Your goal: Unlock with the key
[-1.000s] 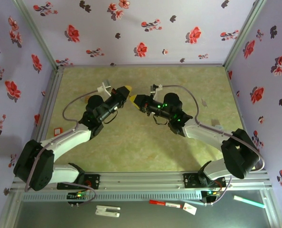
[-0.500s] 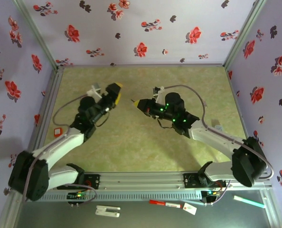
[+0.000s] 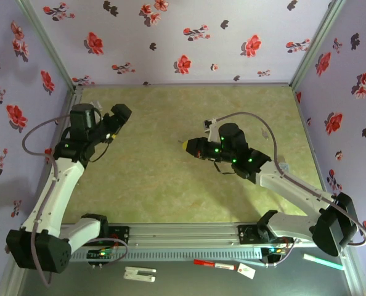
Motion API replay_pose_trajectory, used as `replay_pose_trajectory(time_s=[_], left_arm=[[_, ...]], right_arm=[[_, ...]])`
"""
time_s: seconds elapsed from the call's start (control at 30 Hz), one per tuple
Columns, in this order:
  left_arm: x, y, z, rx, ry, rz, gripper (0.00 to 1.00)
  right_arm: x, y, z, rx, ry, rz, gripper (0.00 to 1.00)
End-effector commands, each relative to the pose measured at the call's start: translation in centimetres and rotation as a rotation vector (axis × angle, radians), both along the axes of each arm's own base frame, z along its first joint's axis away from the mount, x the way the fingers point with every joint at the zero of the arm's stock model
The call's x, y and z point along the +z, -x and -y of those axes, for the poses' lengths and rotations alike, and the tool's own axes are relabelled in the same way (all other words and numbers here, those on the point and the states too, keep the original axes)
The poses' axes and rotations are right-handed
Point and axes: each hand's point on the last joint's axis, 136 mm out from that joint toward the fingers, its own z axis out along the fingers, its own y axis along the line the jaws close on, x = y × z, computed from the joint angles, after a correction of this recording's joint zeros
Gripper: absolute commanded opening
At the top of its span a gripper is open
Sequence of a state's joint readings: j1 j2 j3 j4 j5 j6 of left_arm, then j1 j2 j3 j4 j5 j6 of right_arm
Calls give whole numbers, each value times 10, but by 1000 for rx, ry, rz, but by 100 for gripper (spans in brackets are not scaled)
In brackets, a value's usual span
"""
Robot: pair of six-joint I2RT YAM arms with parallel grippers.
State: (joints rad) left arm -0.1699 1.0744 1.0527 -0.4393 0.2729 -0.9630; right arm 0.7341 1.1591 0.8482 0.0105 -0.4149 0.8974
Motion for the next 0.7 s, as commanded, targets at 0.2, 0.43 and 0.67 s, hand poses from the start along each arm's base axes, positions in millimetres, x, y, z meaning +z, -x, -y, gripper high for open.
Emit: replay_pose_trajectory(time_s=[0.2,0.43,0.67], left_arm=[[-60,-5,-44,7,-150,-246,93],[-112,-57,-70,160,-48,-500,85],[-164,-109,-83,201,-71,-674,82]], right_arm=[[6,11,12,-7,16,31,0],[-10,11,16,-19,63,-2,0],[-18,11,15,-15,78,-13,0]])
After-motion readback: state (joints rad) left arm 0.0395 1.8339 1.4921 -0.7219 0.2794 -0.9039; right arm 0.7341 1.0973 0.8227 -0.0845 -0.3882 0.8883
